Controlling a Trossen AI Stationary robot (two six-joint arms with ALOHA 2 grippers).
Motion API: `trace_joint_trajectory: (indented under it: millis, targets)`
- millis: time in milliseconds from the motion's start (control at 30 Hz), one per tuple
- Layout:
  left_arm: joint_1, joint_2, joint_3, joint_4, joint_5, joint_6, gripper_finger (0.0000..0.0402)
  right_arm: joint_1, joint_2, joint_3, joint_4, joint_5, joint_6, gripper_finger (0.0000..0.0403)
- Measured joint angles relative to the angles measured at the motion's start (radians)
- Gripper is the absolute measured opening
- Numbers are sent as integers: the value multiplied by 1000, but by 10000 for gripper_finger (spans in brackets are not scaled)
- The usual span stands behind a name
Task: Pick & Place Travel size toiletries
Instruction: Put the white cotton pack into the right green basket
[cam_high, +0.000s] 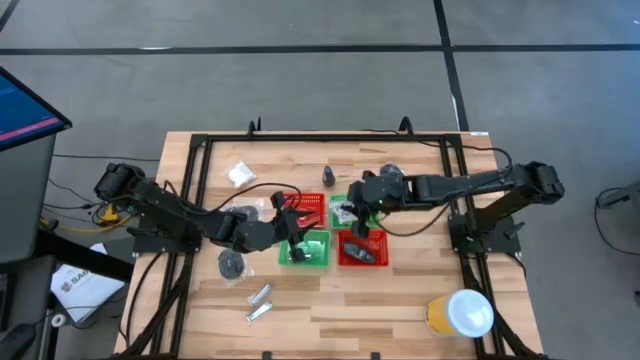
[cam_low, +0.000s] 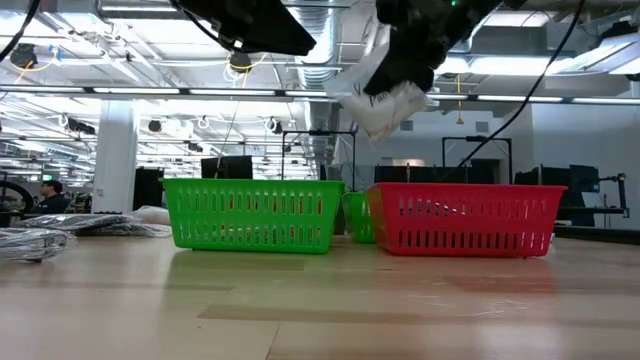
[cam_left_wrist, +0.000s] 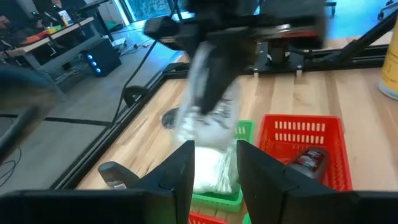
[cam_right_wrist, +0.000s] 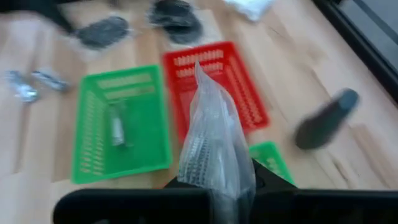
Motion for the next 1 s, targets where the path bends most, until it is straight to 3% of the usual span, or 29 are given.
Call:
trace_joint_trajectory:
  millis: [167, 500, 733, 1000]
  targets:
    - [-21, 0, 0, -5, 0, -1, 111, -81, 0, 0, -42, -18, 27, 0]
    - [-47, -1, 0, -13, 3, -25, 109, -182, 4, -5, -44, -170, 61, 0]
    - [-47, -1, 0, -13, 4, -26, 107, -182, 4, -81, 16, -198, 103, 0]
    - [-46, -1, 0, -13, 4, -27, 106, -189, 4, -173, 207, -252, 150, 0]
